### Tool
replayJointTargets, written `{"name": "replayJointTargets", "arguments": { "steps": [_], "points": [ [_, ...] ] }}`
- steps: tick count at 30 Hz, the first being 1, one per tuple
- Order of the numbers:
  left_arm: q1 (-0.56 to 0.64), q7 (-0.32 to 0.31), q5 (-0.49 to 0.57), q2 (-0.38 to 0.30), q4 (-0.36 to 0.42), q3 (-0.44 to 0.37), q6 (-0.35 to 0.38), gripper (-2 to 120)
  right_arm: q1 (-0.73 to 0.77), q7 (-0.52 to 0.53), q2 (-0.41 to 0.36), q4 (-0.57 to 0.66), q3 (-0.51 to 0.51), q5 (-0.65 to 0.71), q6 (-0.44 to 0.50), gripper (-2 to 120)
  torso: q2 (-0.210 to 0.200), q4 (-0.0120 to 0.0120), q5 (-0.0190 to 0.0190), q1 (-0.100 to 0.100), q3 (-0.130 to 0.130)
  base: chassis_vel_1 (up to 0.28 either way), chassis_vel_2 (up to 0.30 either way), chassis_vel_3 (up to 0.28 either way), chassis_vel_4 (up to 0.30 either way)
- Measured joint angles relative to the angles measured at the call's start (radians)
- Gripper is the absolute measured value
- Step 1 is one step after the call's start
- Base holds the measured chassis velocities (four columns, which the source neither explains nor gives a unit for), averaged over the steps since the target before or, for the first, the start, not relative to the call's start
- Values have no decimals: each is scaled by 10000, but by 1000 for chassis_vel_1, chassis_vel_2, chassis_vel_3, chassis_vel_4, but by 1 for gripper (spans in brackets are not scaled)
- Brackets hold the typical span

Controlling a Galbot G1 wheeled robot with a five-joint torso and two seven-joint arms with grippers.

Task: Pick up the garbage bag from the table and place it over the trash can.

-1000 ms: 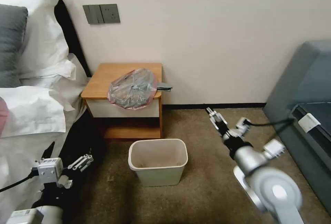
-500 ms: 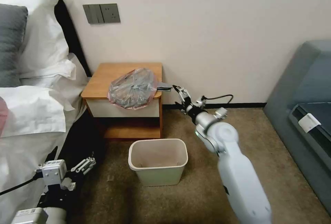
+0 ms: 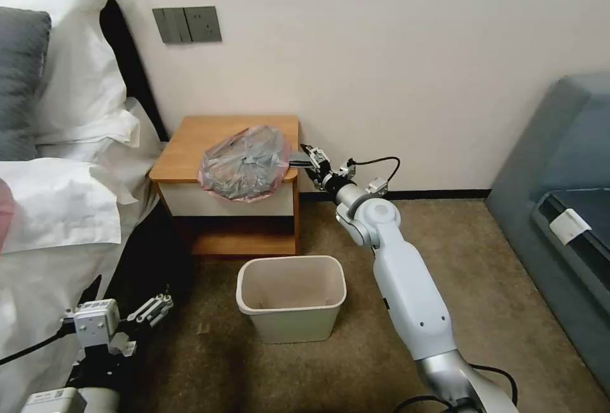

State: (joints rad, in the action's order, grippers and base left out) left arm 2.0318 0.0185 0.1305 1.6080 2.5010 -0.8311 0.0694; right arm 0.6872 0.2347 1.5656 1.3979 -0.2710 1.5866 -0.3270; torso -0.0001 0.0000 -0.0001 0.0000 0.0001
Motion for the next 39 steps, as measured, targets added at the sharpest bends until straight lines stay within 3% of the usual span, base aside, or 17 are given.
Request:
{"name": "replayJointTargets", "arguments": {
  "steps": [13,16,21,35,39],
  "points": [
    [132,64,-163,9,-6,6,-335,100,179,41,-36,186,18,-244,45,19,0,0,1,0,0,0,0,0,0],
    [160,116,-216,9,-9,26,-414,100,427,55,-158,536,106,-262,46,3,0,0,1,0,0,0,0,0,0],
    [173,153,-339,7,-10,56,-524,100,998,320,-405,1371,212,-184,70,0,0,0,1,1,-1,0,0,0,0],
    [163,193,-934,2,-11,417,-973,100,4852,1839,-2251,6177,1014,20,439,0,0,-1,1,0,-2,0,0,0,0],
    [96,184,-991,2,-10,507,-1083,100,5297,2195,-2320,6452,1289,-511,493,0,0,0,1,0,-2,0,0,0,0]
  ]
}}
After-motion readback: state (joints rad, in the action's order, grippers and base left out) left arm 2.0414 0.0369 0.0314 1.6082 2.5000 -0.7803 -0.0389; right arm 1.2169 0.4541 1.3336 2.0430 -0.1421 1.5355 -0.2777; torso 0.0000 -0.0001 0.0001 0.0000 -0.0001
